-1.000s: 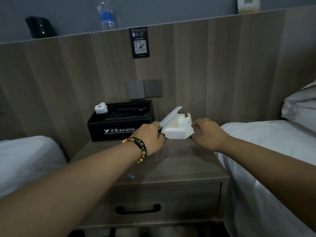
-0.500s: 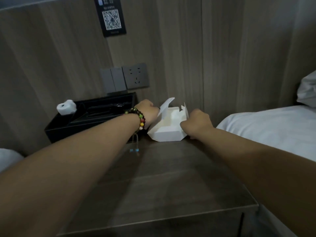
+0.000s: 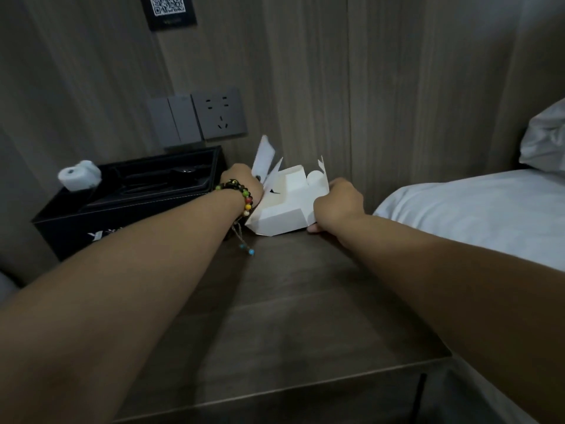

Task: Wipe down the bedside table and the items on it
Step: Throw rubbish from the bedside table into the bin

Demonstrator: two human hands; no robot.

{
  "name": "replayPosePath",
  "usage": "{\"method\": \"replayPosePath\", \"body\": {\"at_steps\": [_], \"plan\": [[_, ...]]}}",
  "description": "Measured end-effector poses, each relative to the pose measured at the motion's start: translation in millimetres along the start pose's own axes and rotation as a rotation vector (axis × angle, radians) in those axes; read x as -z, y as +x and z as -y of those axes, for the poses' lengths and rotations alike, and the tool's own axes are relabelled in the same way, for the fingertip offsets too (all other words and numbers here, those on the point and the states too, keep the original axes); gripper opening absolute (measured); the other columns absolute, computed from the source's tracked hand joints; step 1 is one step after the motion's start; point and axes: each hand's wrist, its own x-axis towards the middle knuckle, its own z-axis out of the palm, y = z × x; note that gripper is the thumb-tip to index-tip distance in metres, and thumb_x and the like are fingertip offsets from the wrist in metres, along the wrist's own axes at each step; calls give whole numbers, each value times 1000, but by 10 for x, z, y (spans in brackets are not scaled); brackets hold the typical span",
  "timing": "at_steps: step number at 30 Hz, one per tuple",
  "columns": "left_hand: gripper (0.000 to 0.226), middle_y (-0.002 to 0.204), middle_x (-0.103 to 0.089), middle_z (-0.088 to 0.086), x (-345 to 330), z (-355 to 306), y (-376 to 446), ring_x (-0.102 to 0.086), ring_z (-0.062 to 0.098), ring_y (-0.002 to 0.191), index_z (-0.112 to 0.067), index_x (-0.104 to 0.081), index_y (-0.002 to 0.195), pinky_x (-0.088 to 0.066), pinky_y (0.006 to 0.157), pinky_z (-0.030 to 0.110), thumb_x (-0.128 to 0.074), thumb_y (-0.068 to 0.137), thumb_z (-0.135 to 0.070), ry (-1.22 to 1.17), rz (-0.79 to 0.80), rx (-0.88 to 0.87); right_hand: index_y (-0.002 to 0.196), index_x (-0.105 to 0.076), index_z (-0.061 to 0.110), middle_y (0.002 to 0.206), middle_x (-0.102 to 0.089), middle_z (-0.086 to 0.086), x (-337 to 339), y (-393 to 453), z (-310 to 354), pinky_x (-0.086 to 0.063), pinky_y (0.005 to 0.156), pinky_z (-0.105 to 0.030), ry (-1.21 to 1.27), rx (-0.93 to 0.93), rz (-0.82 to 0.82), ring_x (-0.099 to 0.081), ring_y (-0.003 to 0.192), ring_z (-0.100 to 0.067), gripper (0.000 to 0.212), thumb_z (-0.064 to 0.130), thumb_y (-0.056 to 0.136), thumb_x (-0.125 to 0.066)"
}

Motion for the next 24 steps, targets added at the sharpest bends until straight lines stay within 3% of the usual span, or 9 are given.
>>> {"method": "replayPosePath", "body": {"at_steps": [3,6,9,11,13,15,18,21,24], "plan": [[29,111,-65,19,155,-81,-84,-60,33,101,2,-64,109,-40,71,28,-44,98,-17,-72,-135,-46,124,-47,6,128,-52,-15,60,-56,67,-60,60,-41,57,-2,-17,-68,76,-35,33,0,92,-49],[28,111,-63,18,429,-160,-154,-58,32,104,2,-61,104,-39,73,27,-39,101,-16,-129,-258,-92,126,-47,5,131,-51,-15,205,-135,204,-55,41,-32,84,5,-48,-59,67,-26,35,-2,91,-53],[33,78,-52,7,790,-203,-291,-52,23,80,-4,-47,73,-31,57,22,-37,101,-15,-205,-343,-93,121,-52,4,124,-58,-15,434,-255,426,-56,50,-32,18,68,-81,-63,87,-31,38,-4,85,-60],[34,72,-46,1,1049,-173,-401,-47,17,73,-4,-47,71,-32,45,18,-39,101,-18,-325,-369,-84,122,-52,4,123,-60,-14,601,-391,605,-56,58,-32,-13,103,-99,-63,98,-32,43,-4,82,-66],[24,79,-54,2,1298,-76,-527,-53,19,79,-7,-57,85,-47,59,13,-44,100,-20,-478,-378,-72,124,-51,5,125,-59,-14,745,-567,759,-59,71,-38,-14,132,-111,-62,105,-35,46,-2,82,-68],[15,89,-60,3,1520,45,-714,-62,22,89,-15,-58,88,-55,86,34,-48,98,-21,-671,-384,-23,124,-50,6,125,-58,-14,857,-779,876,-60,72,-41,4,155,-103,-62,99,-33,43,0,85,-66],[12,104,-64,2,1843,155,-1187,-65,21,94,-14,-60,99,-56,84,40,-48,99,-14,-1064,-324,102,127,-50,9,127,-57,-12,954,-1123,995,-60,63,-35,90,165,-73,-59,73,-22,41,3,89,-62],[15,118,-64,6,2184,295,-1794,-65,20,100,-7,-55,111,-56,75,32,-44,100,-8,-1437,-211,155,133,-47,10,130,-54,-10,956,-1506,1080,-60,60,-32,164,155,-20,-58,82,-25,46,1,90,-60],[30,127,-62,13,2419,532,-2416,-61,25,114,-1,-50,128,-51,95,41,-40,102,-11,-1673,-94,181,133,-48,7,122,-54,-7,867,-1901,1074,-58,51,-25,273,116,54,-62,87,-28,45,-4,90,-54]]}}
